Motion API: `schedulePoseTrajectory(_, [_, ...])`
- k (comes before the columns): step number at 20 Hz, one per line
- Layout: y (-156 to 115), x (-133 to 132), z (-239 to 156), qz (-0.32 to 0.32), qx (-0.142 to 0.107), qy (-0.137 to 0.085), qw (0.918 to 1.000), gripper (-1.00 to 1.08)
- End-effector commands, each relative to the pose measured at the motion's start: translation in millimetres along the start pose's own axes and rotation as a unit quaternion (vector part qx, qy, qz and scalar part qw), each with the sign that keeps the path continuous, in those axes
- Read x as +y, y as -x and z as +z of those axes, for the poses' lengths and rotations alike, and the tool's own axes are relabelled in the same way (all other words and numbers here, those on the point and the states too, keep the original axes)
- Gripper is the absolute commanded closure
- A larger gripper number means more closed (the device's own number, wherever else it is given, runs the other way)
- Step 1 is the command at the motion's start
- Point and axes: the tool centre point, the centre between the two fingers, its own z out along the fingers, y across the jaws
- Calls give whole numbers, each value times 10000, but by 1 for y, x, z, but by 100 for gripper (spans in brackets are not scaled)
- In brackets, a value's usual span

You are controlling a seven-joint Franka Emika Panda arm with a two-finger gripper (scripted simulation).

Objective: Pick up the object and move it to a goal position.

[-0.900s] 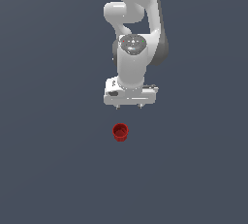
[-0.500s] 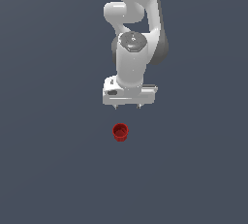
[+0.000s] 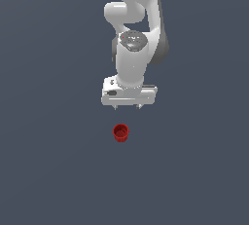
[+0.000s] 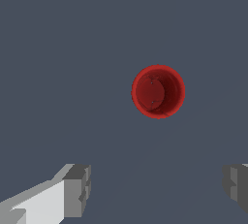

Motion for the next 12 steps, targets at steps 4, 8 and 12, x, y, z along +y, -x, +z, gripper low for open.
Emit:
schedulePoseTrajectory(4, [-5, 2, 6, -169, 1, -6, 9999, -92])
schedulePoseTrajectory(8, [-13, 5, 14, -407, 5, -18, 9992, -92])
schedulePoseTrajectory(12, [-23, 10, 26, -735, 13, -38, 9973, -92])
